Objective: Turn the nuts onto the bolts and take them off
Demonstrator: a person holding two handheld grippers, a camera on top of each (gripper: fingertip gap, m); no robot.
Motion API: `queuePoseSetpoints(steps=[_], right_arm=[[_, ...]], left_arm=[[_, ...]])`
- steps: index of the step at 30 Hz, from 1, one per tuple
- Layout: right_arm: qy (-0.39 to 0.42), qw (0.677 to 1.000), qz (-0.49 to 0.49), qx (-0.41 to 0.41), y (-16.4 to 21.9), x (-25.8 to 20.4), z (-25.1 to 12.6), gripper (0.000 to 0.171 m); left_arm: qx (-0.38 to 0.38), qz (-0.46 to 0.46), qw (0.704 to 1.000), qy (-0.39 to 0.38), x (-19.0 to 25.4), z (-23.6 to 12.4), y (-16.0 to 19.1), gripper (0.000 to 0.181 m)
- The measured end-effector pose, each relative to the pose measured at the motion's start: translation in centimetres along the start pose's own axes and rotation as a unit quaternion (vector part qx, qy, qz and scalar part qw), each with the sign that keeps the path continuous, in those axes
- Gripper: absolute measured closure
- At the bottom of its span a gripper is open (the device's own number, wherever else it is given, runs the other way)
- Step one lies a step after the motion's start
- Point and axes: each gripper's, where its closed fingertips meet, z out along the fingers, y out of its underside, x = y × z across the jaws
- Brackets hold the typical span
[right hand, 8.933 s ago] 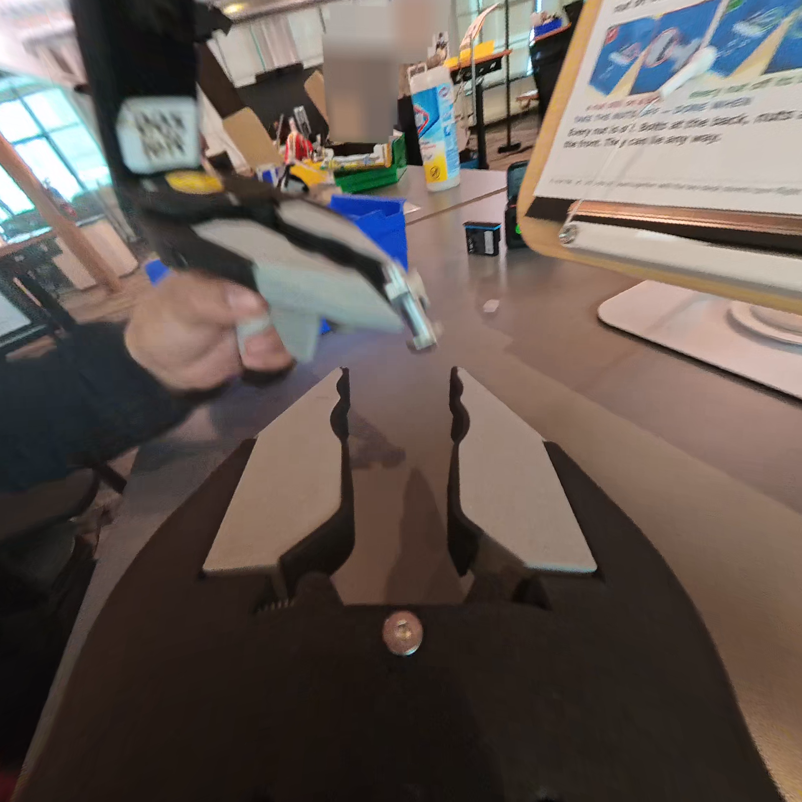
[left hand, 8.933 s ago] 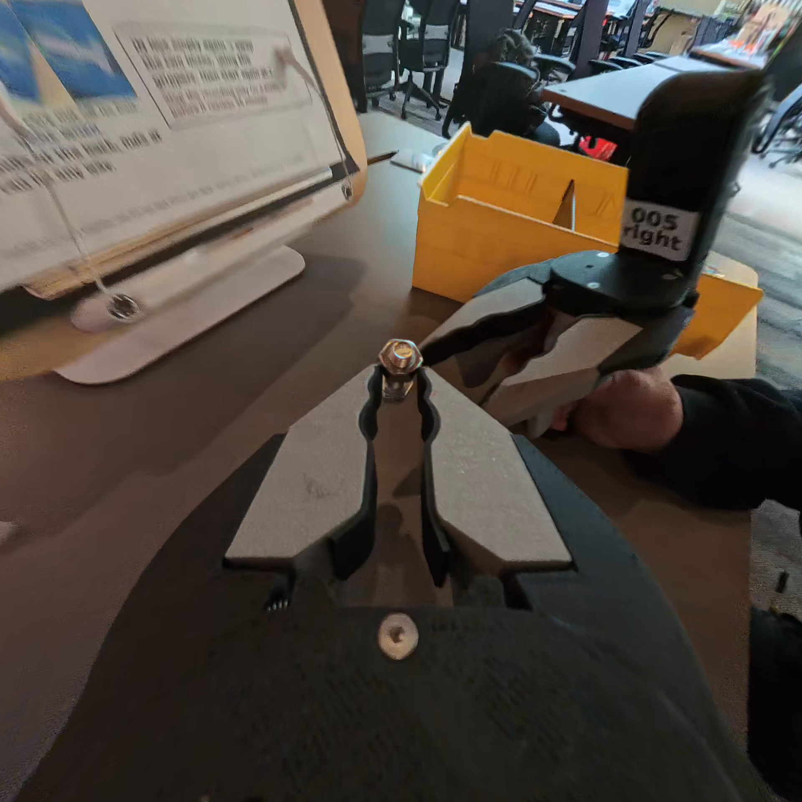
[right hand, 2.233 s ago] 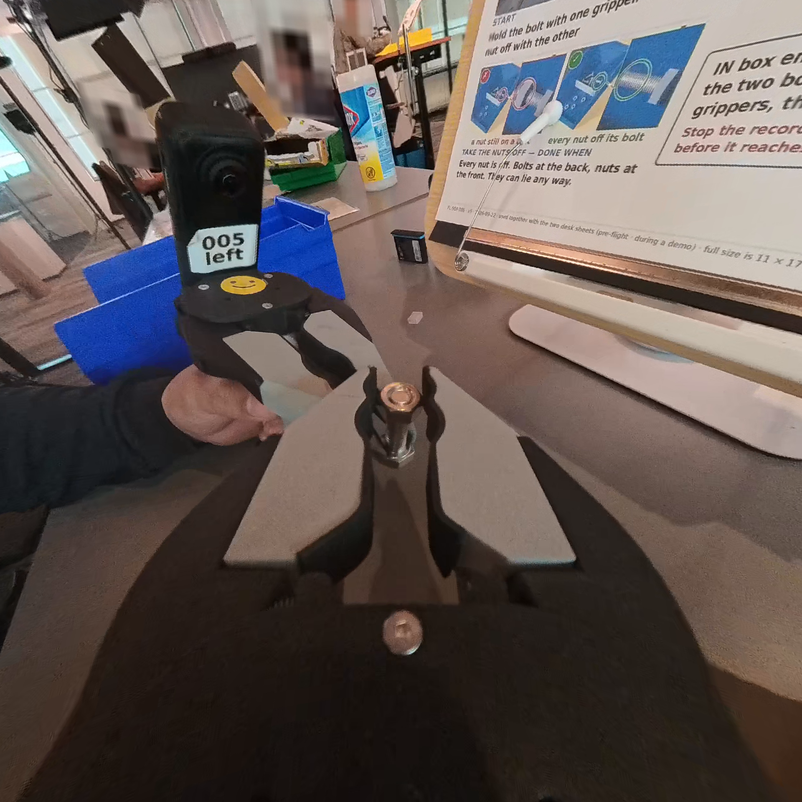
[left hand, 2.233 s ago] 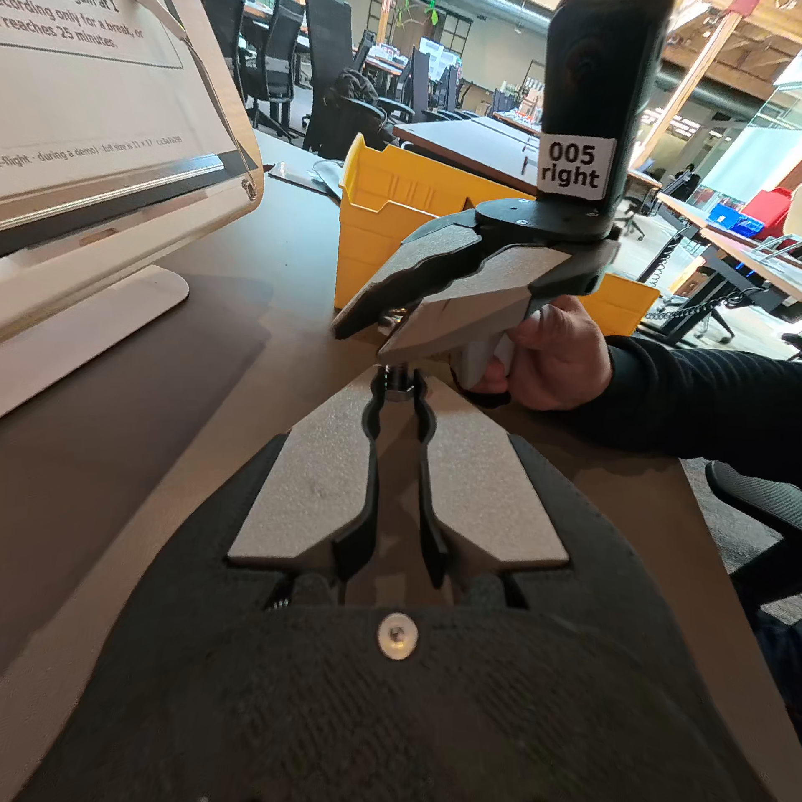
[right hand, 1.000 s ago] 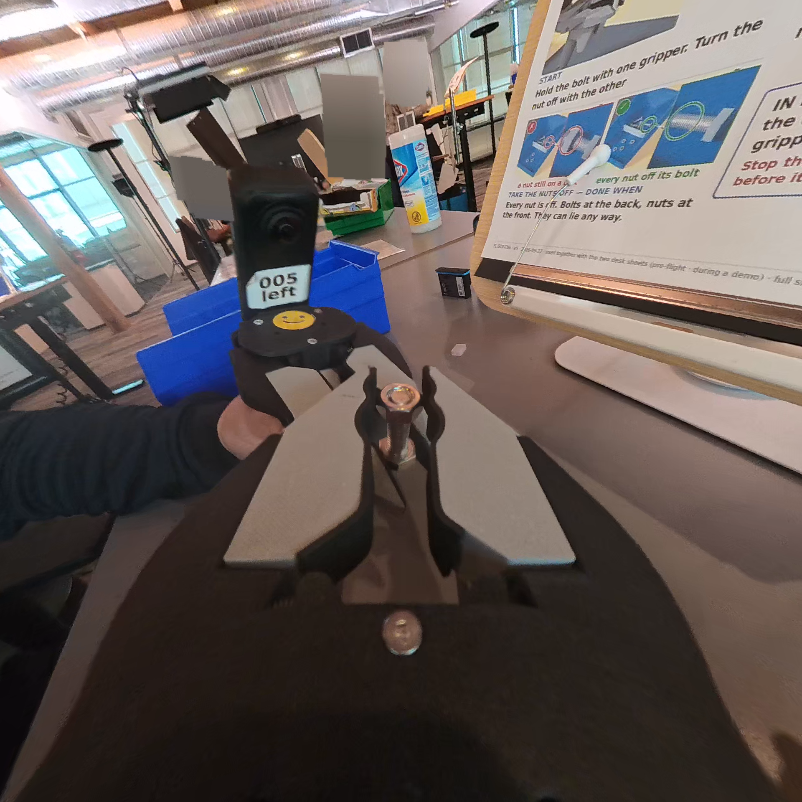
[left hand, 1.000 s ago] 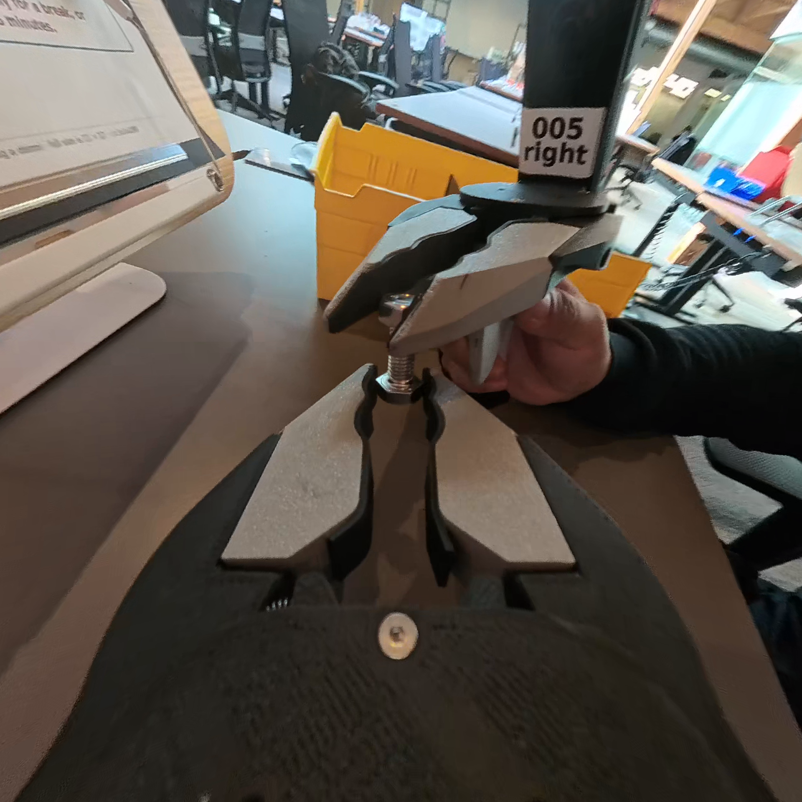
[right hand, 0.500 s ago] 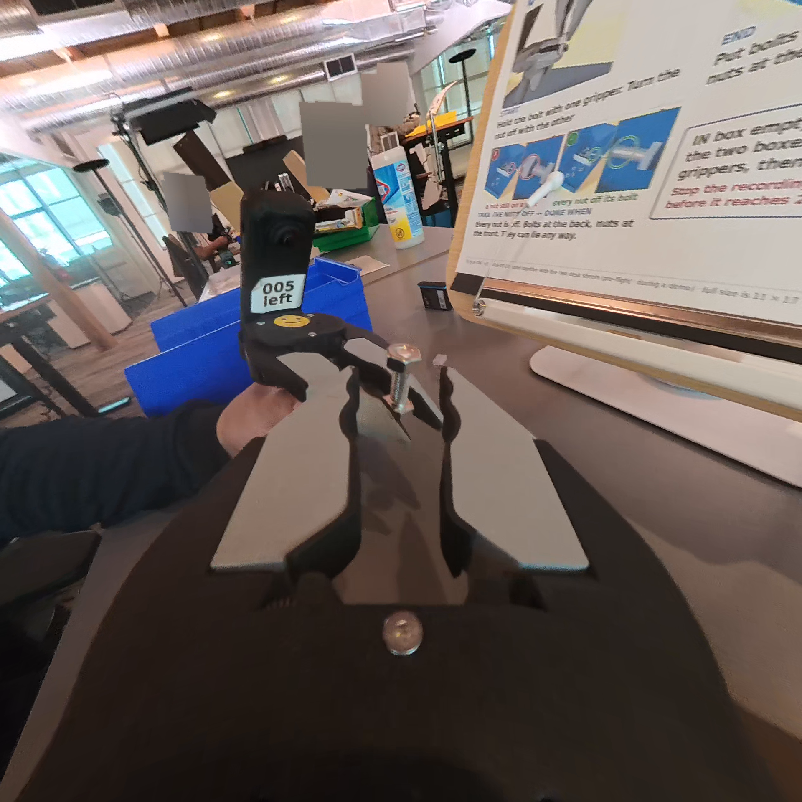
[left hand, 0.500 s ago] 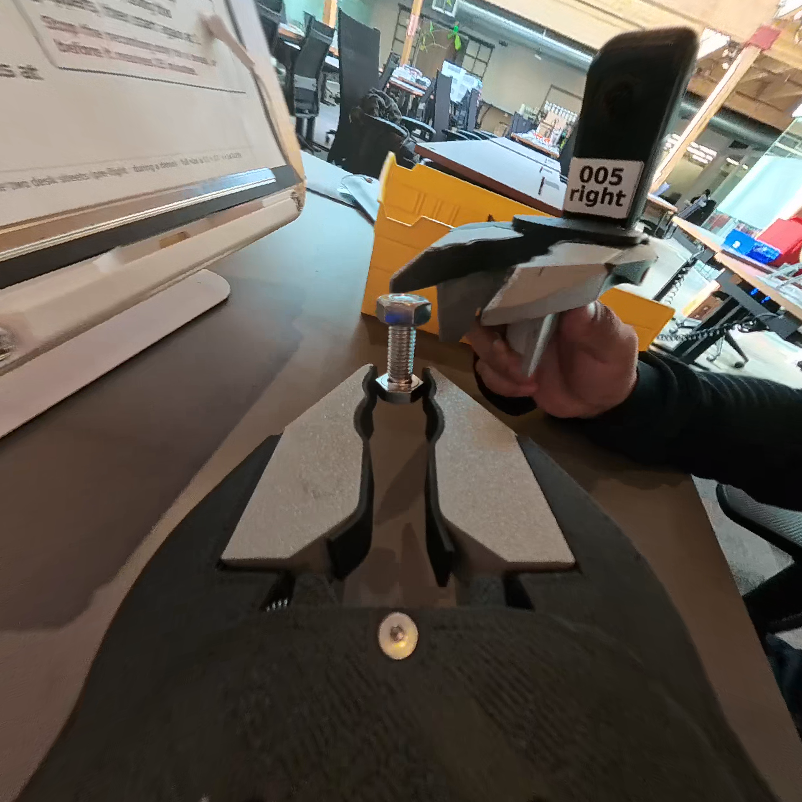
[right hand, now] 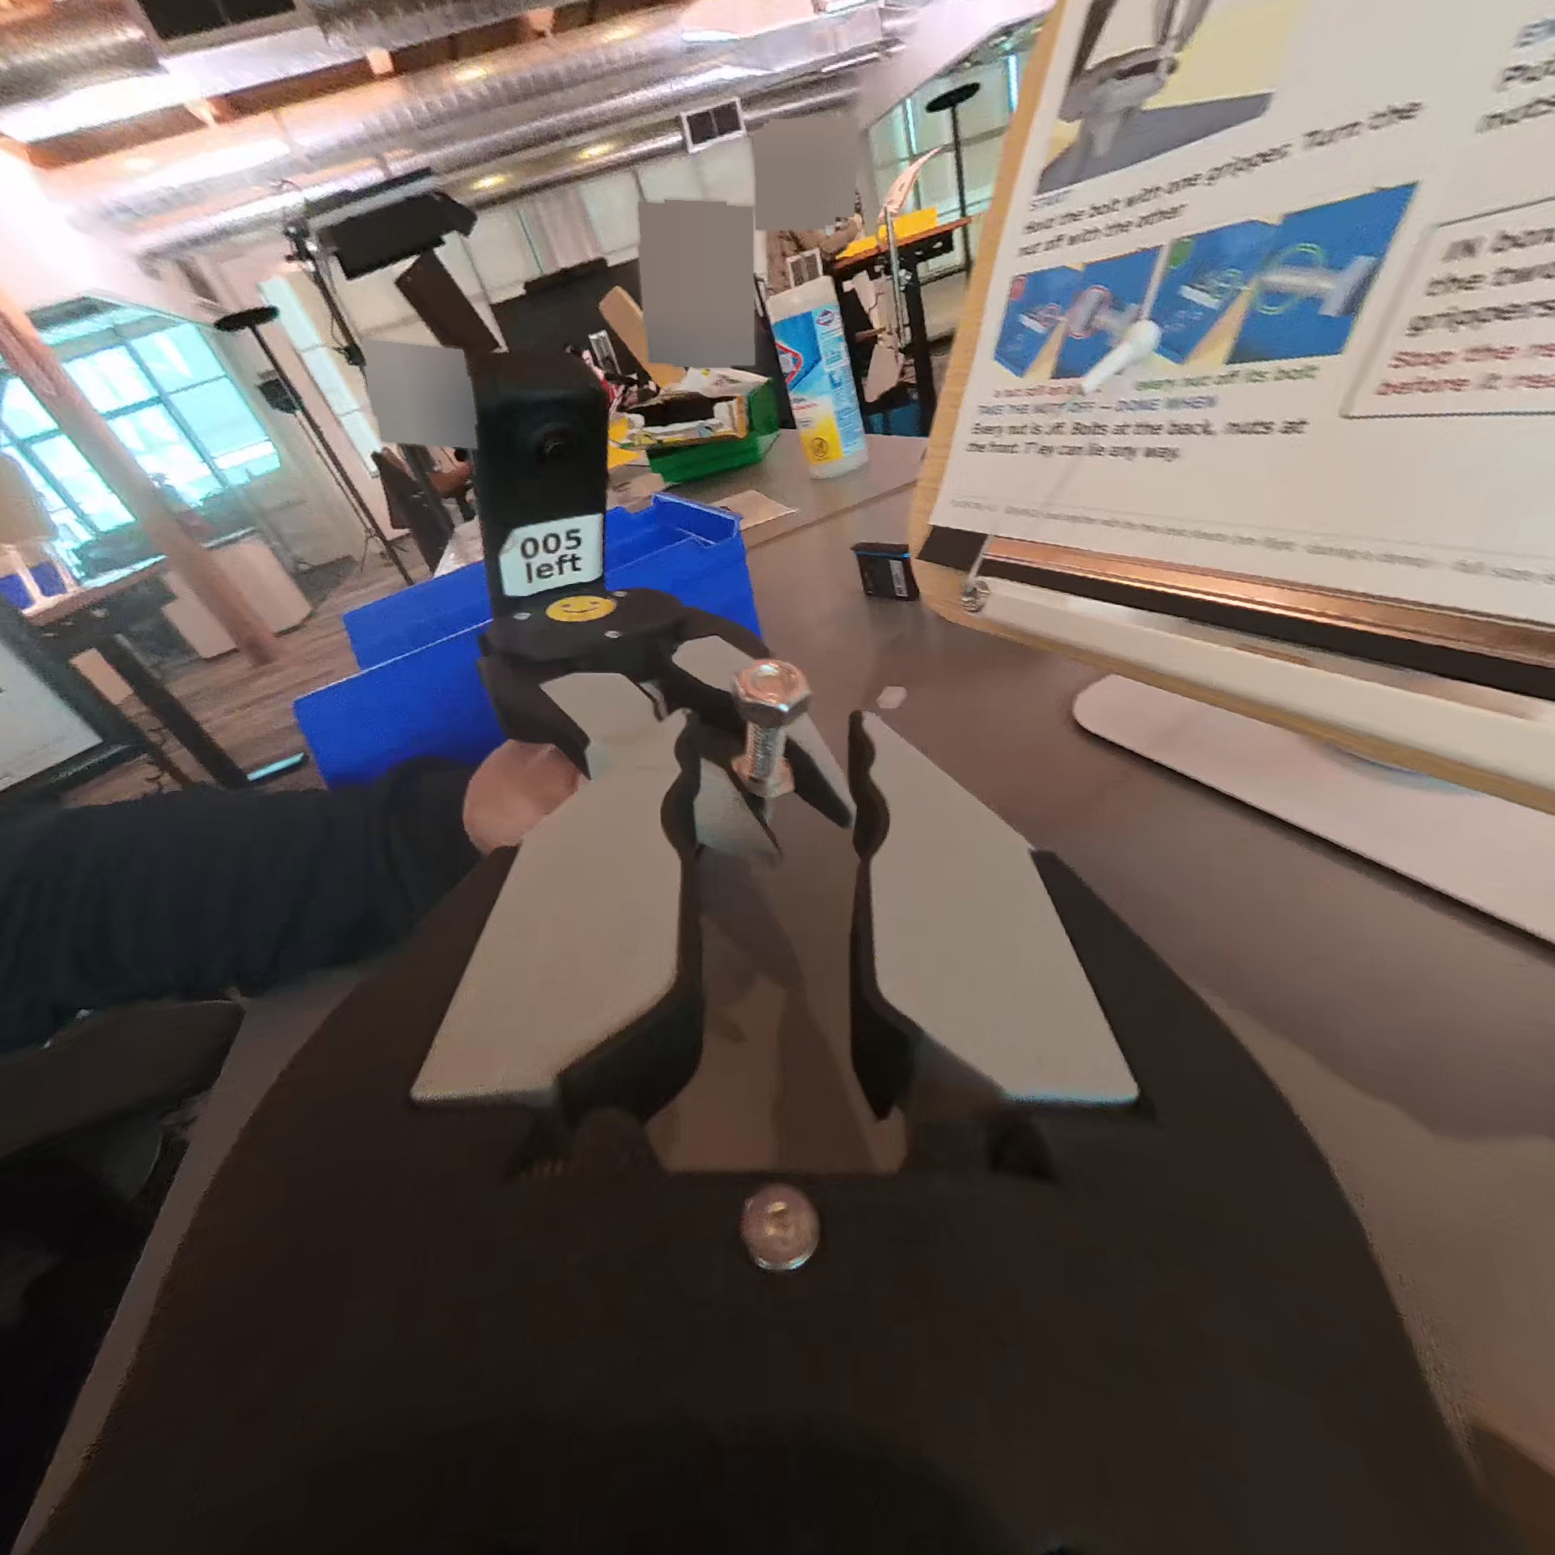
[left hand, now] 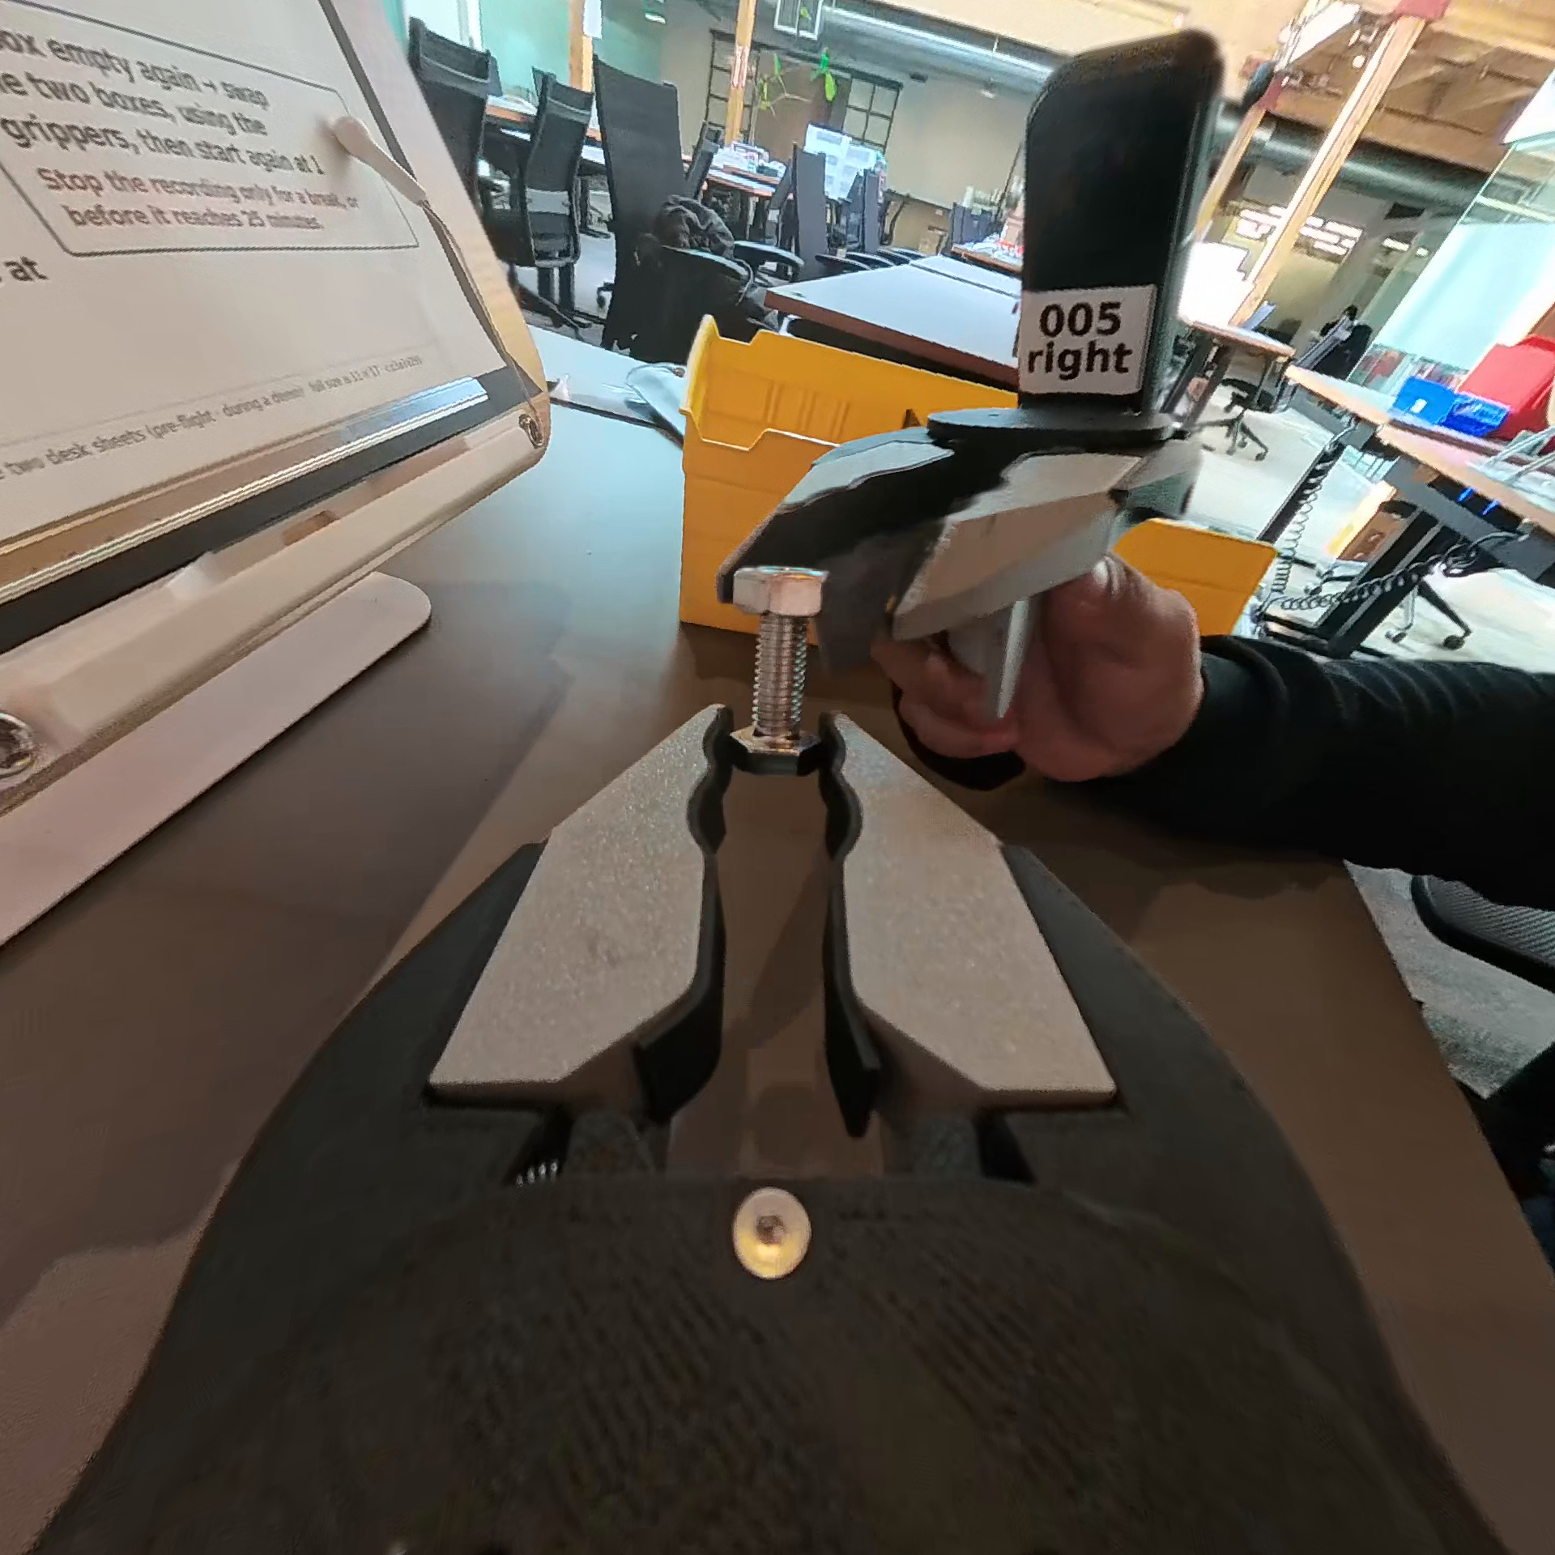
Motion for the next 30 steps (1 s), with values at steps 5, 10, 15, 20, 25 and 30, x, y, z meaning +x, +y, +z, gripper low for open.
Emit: queuePoseSetpoints(steps=[5, 10, 15, 20, 25, 30], right_arm=[[-0.016, 0.999, -0.047, -0.004, 0.0, -1.9, 0.7, 0.132], [-0.027, 0.998, -0.052, -0.011, 0.4, -2.3, 1.0, 0.13], [-0.03, 0.997, -0.067, -0.008, 0.2, -2.6, 0.9, 0.131], [0.001, 0.997, -0.081, -0.01, 0.0, -1.6, 0.2, 0.131], [-0.021, 0.997, -0.077, -0.006, 0.4, -2.7, 1.4, 0.125], [-0.01, 0.995, -0.101, -0.016, 0.7, -2.9, 1.6, 0.123]], left_arm=[[-0.003, 0.019, 1.0, 0.006, 0.6, 0.5, 0.1, 0.163], [-0.024, 0.038, 0.999, 0.008, 1.2, 1.0, 0.8, 0.163], [-0.021, 0.049, 0.999, -0.001, 1.4, 1.0, 0.3, 0.163], [-0.011, 0.026, 0.999, -0.031, -0.4, -0.3, 0.0, 0.163], [-0.032, 0.045, 0.998, -0.011, 1.1, 0.6, 0.4, 0.163], [-0.043, 0.07, 0.997, -0.013, 1.7, 0.9, 0.6, 0.163]])
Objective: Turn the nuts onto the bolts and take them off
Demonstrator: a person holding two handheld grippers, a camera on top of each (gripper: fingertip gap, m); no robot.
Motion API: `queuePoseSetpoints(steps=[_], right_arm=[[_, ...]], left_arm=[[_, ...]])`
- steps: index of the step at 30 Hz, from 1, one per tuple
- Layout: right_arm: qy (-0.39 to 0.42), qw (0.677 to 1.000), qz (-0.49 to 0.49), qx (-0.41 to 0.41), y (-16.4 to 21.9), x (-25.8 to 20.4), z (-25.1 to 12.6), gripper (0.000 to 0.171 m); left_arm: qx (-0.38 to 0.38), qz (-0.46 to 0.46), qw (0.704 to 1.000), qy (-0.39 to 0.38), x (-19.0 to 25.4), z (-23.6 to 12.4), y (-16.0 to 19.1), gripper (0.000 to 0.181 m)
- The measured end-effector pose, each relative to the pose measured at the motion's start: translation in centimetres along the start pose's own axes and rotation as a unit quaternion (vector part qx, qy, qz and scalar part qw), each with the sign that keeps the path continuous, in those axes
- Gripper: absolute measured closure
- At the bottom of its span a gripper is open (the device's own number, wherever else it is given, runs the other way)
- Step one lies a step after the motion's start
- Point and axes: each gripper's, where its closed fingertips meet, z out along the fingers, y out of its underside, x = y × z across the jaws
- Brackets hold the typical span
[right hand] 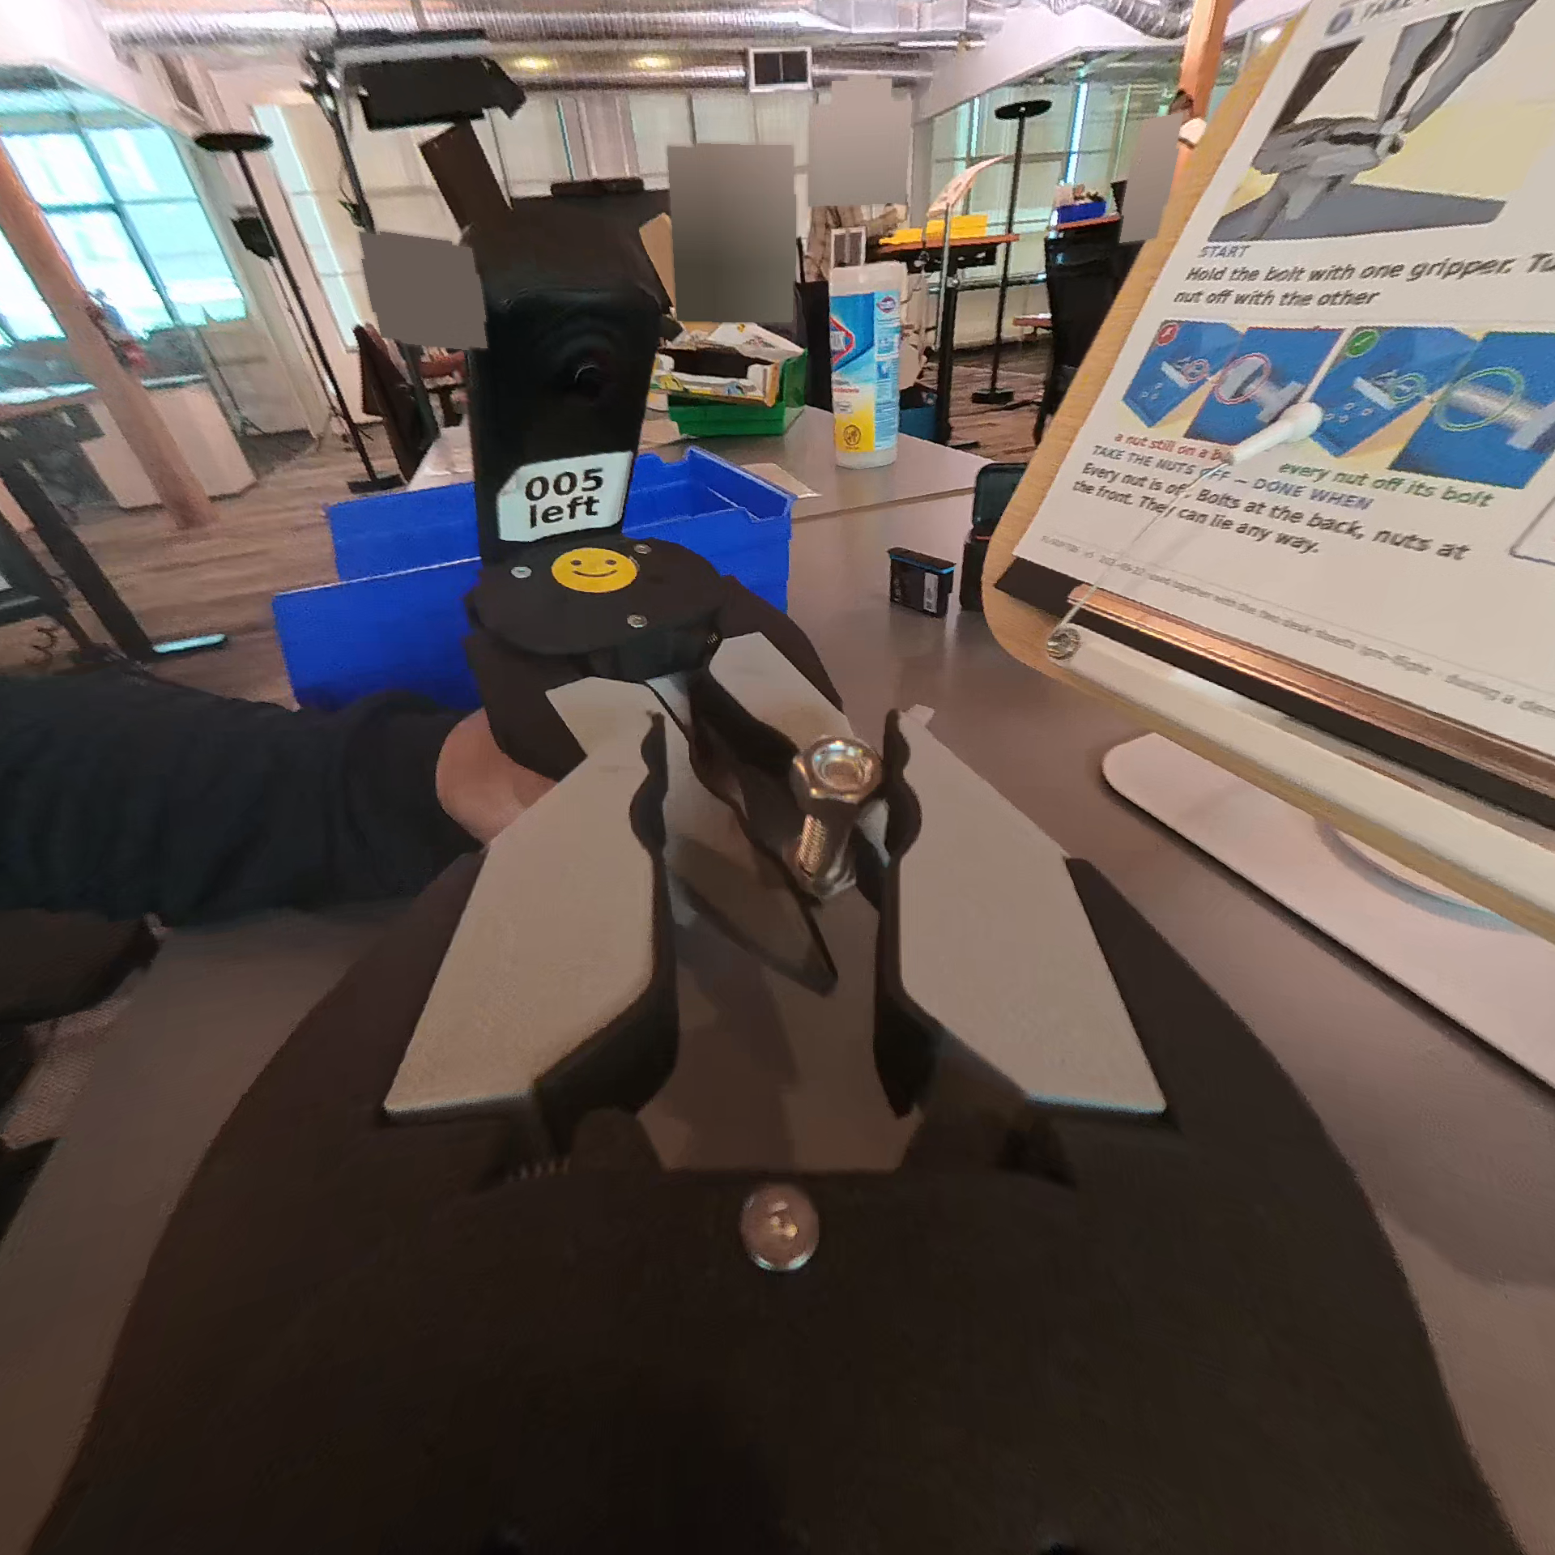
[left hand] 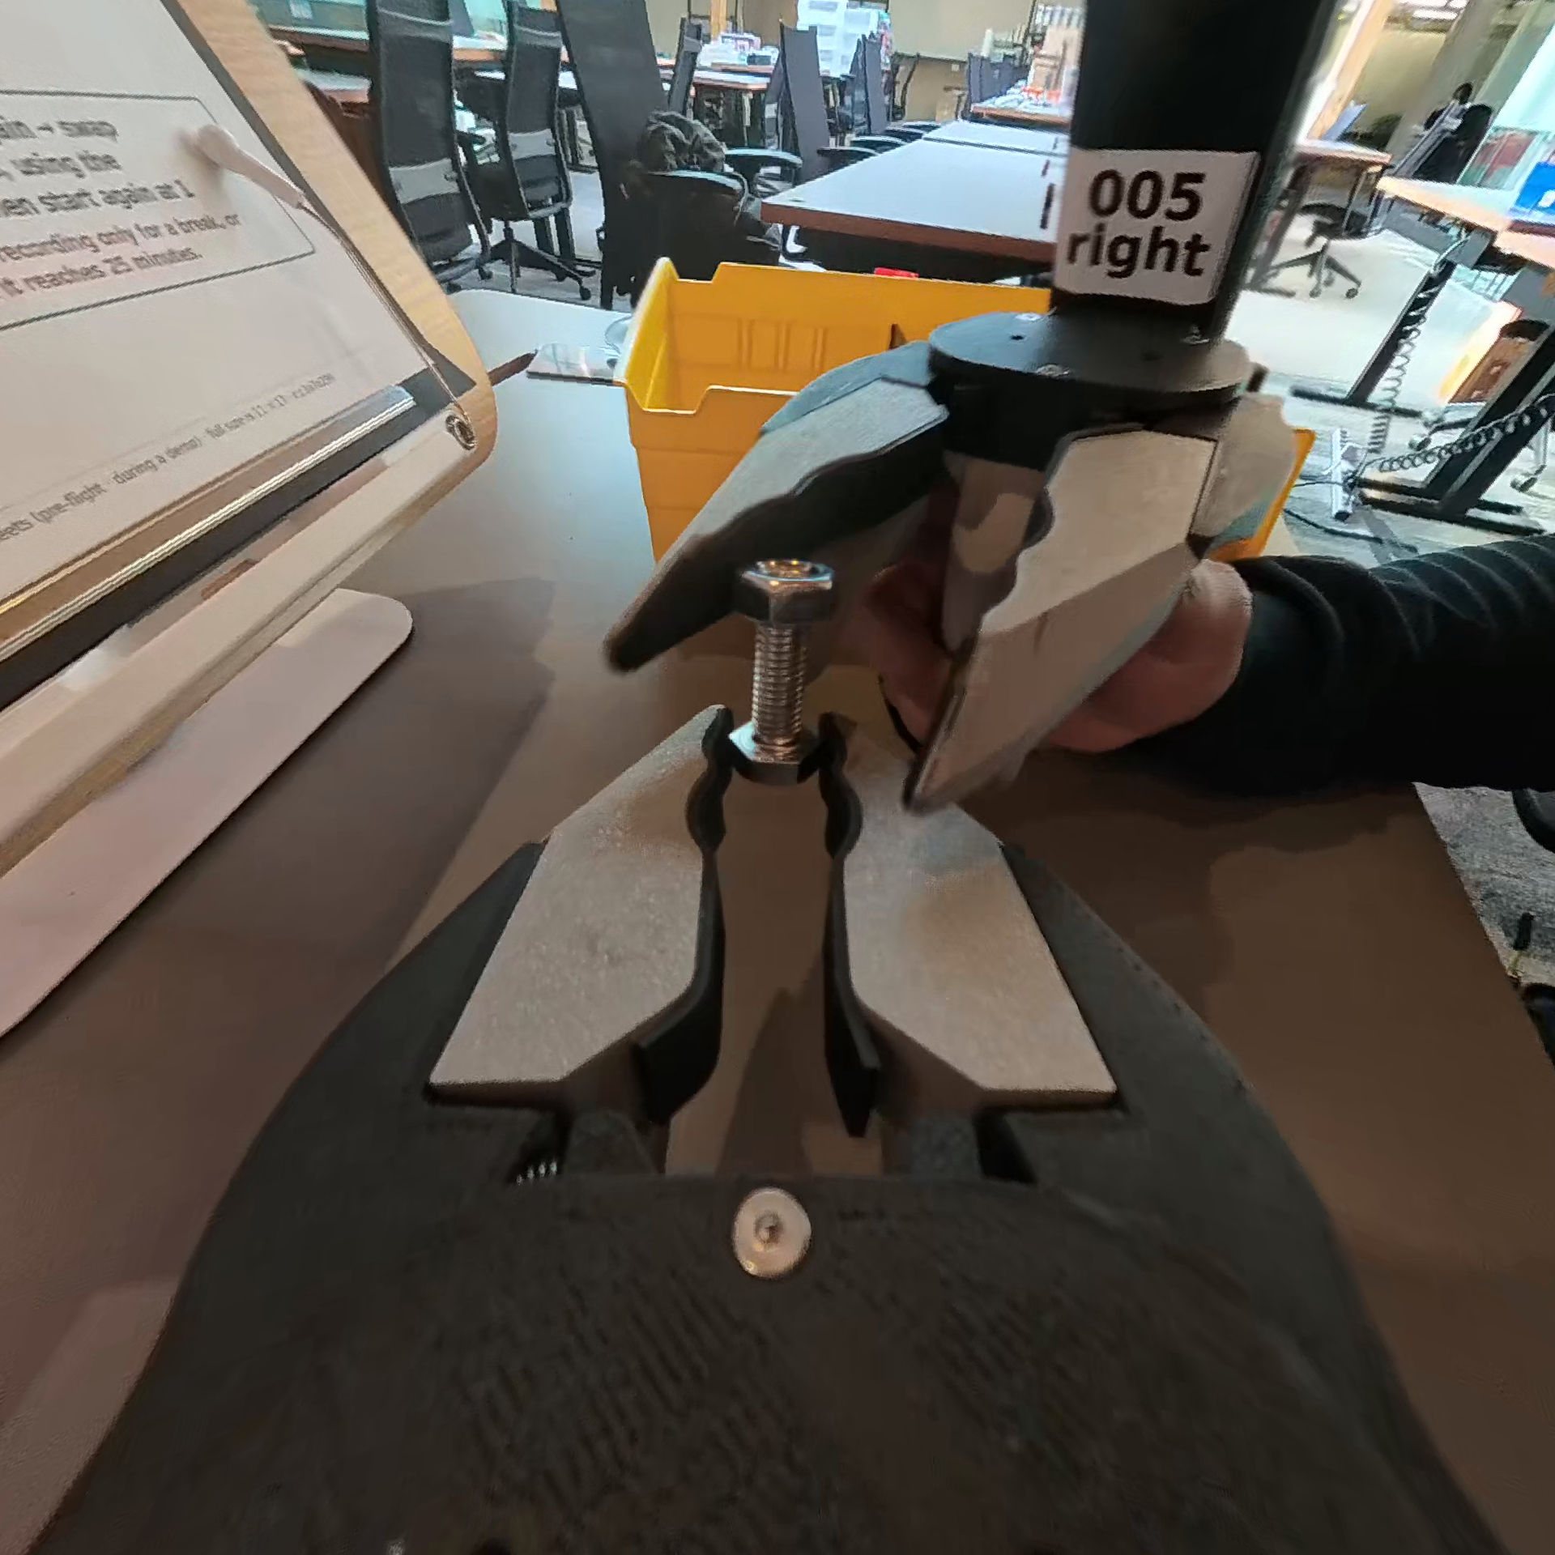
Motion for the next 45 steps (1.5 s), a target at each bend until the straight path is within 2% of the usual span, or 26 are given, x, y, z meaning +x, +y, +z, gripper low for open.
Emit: queuePoseSetpoints(steps=[4, 8, 13, 17, 23, 32, 41, 45], right_arm=[[0.02, 1.0, -0.011, 0.011, -0.6, 0.8, -1.3, 0.123], [0.01, 1.0, -0.01, 0.005, -0.5, 0.6, -1.5, 0.131], [-0.014, 1.0, -0.001, 0.021, -0.7, -0.8, -0.2, 0.118], [0.002, 1.0, -0.011, 0.016, -0.7, -0.2, -0.6, 0.121], [0.004, 0.999, 0.008, 0.033, -1.5, 0.9, -2.6, 0.131], [-0.033, 0.999, 0.0, 0.016, -0.8, -1.3, -0.3, 0.125], [-0.006, 1.0, -0.012, 0.01, -0.8, 0.6, -2.6, 0.135], [-0.012, 1.0, -0.01, 0.004, -0.5, 0.2, -1.6, 0.13]], left_arm=[[0.005, -0.011, 1.0, -0.023, -1.5, -0.9, 0.0, 0.163], [0.009, -0.019, 0.999, -0.028, -1.7, -1.0, -0.2, 0.163], [-0.005, 0.0, 1.0, 0.004, 0.4, 0.0, 0.0, 0.163], [-0.011, 0.017, 1.0, -0.002, 0.6, 0.1, 0.0, 0.163], [0.008, -0.012, 1.0, -0.023, -1.2, -1.2, -0.4, 0.163], [-0.009, 0.016, 1.0, 0.006, 1.4, 0.5, -0.2, 0.163], [-0.005, -0.01, 0.999, -0.034, -1.4, -0.7, 0.1, 0.163], [-0.008, -0.005, 1.0, -0.024, -0.7, -0.3, 0.1, 0.163]])
